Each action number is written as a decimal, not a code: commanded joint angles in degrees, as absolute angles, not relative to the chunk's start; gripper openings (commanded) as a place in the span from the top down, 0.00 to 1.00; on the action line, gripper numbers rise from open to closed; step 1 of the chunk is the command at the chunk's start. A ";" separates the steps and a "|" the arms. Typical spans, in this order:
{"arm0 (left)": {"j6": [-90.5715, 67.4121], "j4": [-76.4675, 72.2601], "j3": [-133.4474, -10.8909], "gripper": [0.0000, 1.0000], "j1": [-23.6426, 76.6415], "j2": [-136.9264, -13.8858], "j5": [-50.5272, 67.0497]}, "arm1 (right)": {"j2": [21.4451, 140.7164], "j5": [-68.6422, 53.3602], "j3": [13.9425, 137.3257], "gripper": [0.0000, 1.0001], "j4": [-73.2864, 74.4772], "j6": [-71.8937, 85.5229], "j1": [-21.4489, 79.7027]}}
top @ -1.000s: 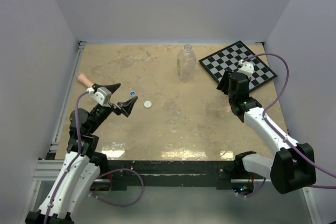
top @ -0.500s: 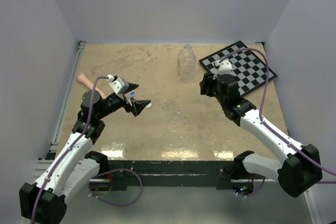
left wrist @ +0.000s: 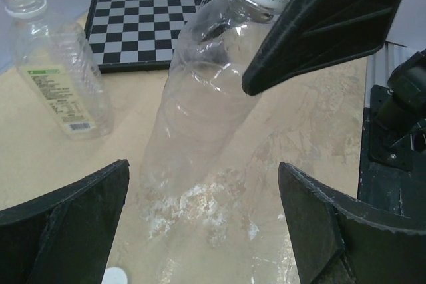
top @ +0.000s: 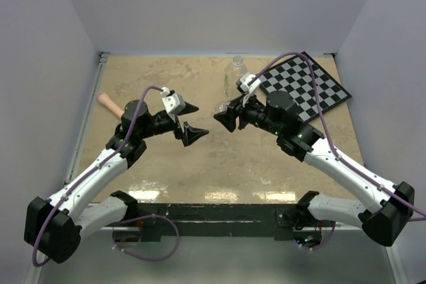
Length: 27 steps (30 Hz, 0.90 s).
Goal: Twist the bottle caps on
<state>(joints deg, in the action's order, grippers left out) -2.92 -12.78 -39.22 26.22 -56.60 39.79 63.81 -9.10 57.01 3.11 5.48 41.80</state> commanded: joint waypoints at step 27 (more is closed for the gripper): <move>7.47 -17.75 -39.55 0.31 29.44 -61.26 50.80 | 59.59 -28.48 59.15 0.58 -2.81 5.71 44.12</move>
<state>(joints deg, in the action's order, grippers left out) 6.90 -14.76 -40.27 29.34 -61.67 49.04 60.80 -25.82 58.37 2.11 4.47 43.88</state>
